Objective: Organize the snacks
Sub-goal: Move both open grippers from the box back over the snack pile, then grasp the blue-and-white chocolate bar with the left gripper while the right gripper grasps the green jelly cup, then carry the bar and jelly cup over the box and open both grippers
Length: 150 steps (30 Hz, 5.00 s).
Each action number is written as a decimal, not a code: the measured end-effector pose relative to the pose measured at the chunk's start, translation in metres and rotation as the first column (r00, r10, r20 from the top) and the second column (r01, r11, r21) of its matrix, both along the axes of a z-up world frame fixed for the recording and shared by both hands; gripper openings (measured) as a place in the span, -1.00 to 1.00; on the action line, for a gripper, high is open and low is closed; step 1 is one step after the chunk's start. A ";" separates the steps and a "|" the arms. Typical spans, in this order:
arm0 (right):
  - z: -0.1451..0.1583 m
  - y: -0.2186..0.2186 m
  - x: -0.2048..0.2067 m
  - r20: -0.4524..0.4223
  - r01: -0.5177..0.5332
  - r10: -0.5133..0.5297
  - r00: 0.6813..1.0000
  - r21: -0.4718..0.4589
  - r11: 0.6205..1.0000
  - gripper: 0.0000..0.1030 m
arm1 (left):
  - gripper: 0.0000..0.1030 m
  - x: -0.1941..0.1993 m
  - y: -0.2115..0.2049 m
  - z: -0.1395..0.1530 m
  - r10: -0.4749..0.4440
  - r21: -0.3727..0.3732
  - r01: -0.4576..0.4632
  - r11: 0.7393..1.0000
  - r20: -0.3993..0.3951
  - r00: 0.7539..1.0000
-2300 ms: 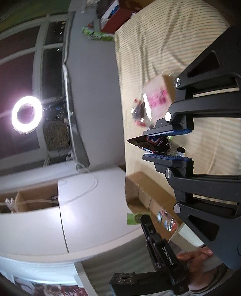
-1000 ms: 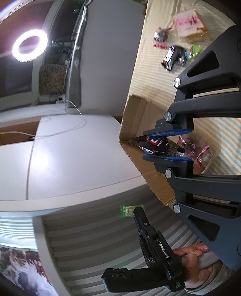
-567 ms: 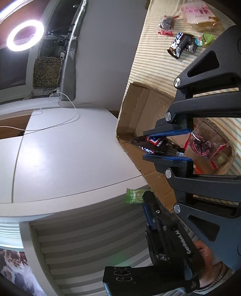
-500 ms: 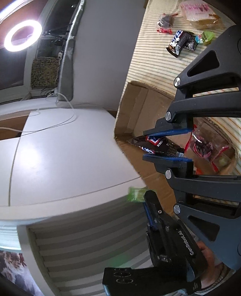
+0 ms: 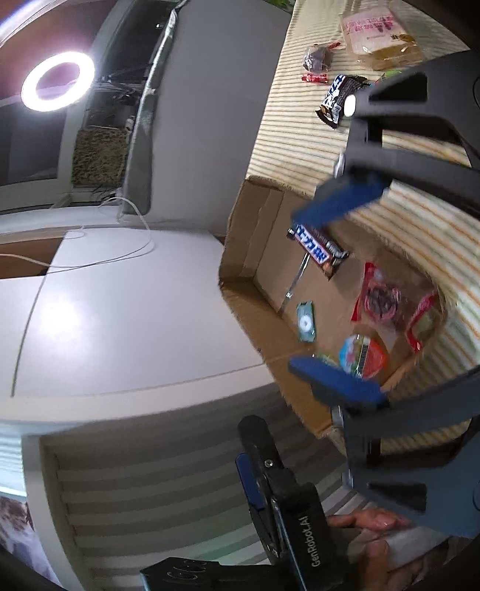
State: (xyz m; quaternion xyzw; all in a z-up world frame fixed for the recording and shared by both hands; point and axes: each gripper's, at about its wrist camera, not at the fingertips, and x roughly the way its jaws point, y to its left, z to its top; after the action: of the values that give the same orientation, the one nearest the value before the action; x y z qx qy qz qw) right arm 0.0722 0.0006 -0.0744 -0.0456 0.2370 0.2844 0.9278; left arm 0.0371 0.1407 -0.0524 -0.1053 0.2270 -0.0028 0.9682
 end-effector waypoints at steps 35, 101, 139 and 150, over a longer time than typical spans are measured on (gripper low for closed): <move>-0.043 -0.219 -0.040 -0.139 0.332 -0.324 0.936 0.043 0.942 0.92 | 0.58 0.006 -0.200 0.004 -0.372 0.144 0.381 0.913 -0.088 0.924; -0.087 -0.271 -0.021 -0.251 0.360 -0.326 0.912 0.104 0.927 -0.43 | -0.11 0.118 -0.257 -0.051 -0.405 0.022 0.422 0.906 -0.242 0.882; 0.033 -0.187 -0.071 0.005 0.409 -0.411 0.912 0.073 0.909 -0.43 | -0.10 -0.022 -0.159 0.033 -0.353 0.076 0.345 0.935 0.131 0.927; 0.032 -0.137 -0.056 0.002 0.329 -0.329 0.944 0.034 0.944 -0.43 | -0.10 -0.022 -0.134 0.027 -0.315 0.036 0.313 0.949 0.139 0.939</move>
State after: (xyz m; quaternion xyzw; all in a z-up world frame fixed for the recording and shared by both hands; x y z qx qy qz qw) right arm 0.0164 -0.1363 -0.0425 0.0092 0.2328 0.1293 0.9638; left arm 0.0151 0.0068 -0.0257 -0.0605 0.1710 -0.1633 0.9698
